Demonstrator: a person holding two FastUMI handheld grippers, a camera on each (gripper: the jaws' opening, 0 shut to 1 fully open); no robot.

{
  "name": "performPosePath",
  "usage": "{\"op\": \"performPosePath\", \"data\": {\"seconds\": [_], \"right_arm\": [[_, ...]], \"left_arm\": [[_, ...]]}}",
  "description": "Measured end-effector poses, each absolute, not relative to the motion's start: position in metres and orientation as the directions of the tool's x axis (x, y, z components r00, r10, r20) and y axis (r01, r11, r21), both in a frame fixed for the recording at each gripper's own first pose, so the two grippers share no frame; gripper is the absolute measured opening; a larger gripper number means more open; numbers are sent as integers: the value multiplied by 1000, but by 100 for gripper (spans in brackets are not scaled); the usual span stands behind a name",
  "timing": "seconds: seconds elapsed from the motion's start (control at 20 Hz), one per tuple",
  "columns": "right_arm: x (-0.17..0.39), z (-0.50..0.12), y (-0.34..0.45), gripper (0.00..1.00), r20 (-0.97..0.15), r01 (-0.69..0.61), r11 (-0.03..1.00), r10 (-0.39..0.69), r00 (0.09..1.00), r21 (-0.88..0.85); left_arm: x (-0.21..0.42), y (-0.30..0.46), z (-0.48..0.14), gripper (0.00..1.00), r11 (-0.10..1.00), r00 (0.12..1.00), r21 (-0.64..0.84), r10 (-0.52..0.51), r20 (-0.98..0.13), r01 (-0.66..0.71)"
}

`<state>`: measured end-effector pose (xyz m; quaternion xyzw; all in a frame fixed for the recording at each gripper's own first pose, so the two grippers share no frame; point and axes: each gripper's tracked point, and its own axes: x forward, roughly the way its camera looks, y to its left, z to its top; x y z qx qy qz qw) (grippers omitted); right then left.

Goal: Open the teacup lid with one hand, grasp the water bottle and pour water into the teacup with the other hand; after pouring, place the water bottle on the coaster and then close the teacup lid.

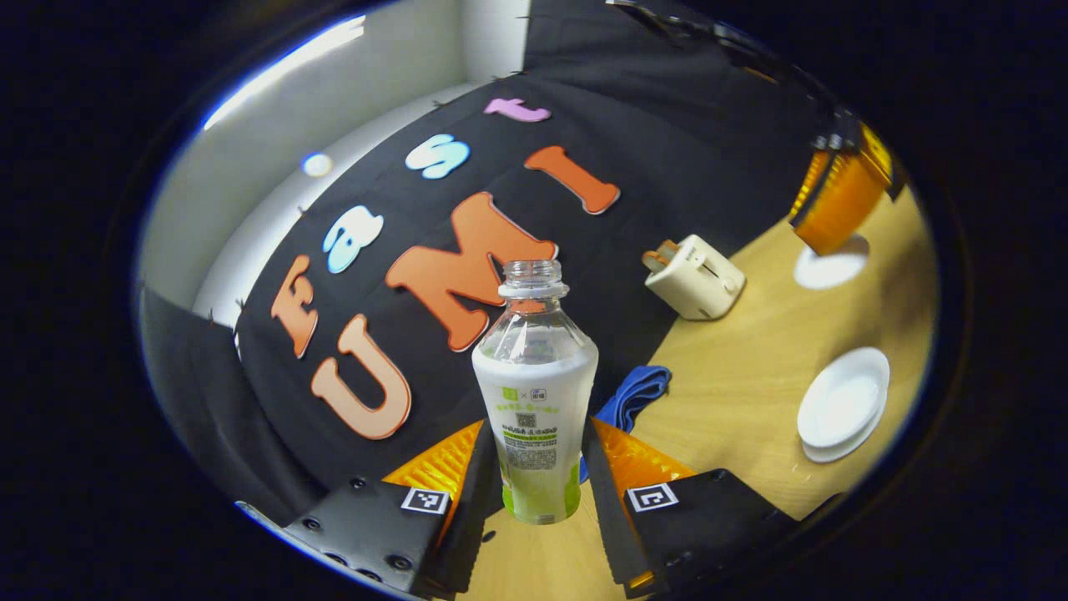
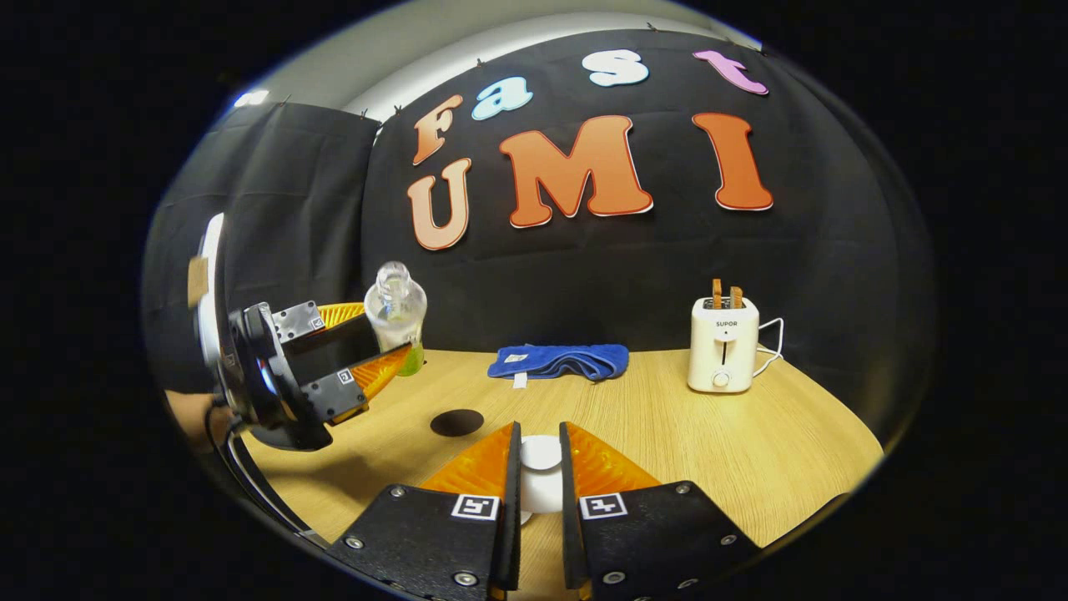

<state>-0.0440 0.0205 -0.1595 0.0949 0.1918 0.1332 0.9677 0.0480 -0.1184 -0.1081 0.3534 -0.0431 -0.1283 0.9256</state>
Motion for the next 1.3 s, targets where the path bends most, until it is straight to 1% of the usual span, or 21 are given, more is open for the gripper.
{"op": "performPosePath", "data": {"seconds": [0.15, 0.2, 0.25, 0.35, 0.4, 0.45, 0.5, 0.8, 0.95, 1.0, 1.05, 1.1, 1.15, 1.2, 1.3], "right_arm": [[-42, -160, 25, 21, -348, -223, 945, 297, 889, 238], [-42, -162, 25, 21, -354, -220, 945, 297, 887, 240], [-43, -164, 26, 21, -357, -218, 946, 295, 886, 239], [-44, -166, 28, 21, -363, -220, 947, 295, 884, 232], [-43, -167, 29, 21, -363, -221, 947, 295, 884, 231], [-43, -168, 31, 21, -364, -223, 947, 297, 883, 233], [-42, -168, 31, 21, -364, -221, 947, 296, 883, 233], [-41, -174, 44, 21, -376, -240, 944, 312, 873, 225], [-40, -180, 51, 21, -387, -253, 942, 322, 864, 220], [-41, -181, 52, 21, -392, -260, 942, 326, 860, 214], [-40, -183, 53, 21, -394, -262, 942, 327, 859, 210], [-40, -183, 55, 21, -396, -266, 941, 331, 857, 210], [-41, -184, 57, 21, -398, -269, 940, 334, 854, 211], [-41, -186, 58, 21, -403, -272, 939, 337, 851, 212], [-43, -191, 60, 21, -416, -278, 939, 340, 843, 203]], "left_arm": [[74, -101, -108, 63, 871, 976, 449, -217, -18, 201], [86, -98, -112, 63, 902, 977, 375, -210, -44, 211], [93, -91, -116, 59, 930, 977, 298, -202, -71, 214], [106, -79, -129, 59, 965, 976, 168, -186, -116, 204], [112, -73, -133, 63, 974, 975, 117, -180, -133, 196], [114, -67, -139, 63, 980, 973, 73, -174, -149, 186], [116, -63, -145, 60, 982, 970, 40, -174, -168, 183], [131, -59, -200, 65, 984, 941, -57, -175, -290, 166], [132, -58, -221, 60, 984, 923, -74, -176, -342, 160], [133, -59, -226, 65, 984, 919, -79, -177, -353, 159], [133, -59, -229, 65, 983, 914, -84, -181, -363, 161], [133, -60, -231, 63, 983, 910, -87, -185, -371, 164], [132, -62, -237, 65, 981, 902, -88, -194, -385, 173], [130, -64, -241, 64, 979, 892, -87, -206, -403, 187], [131, -66, -241, 64, 977, 890, -89, -214, -402, 195]]}}
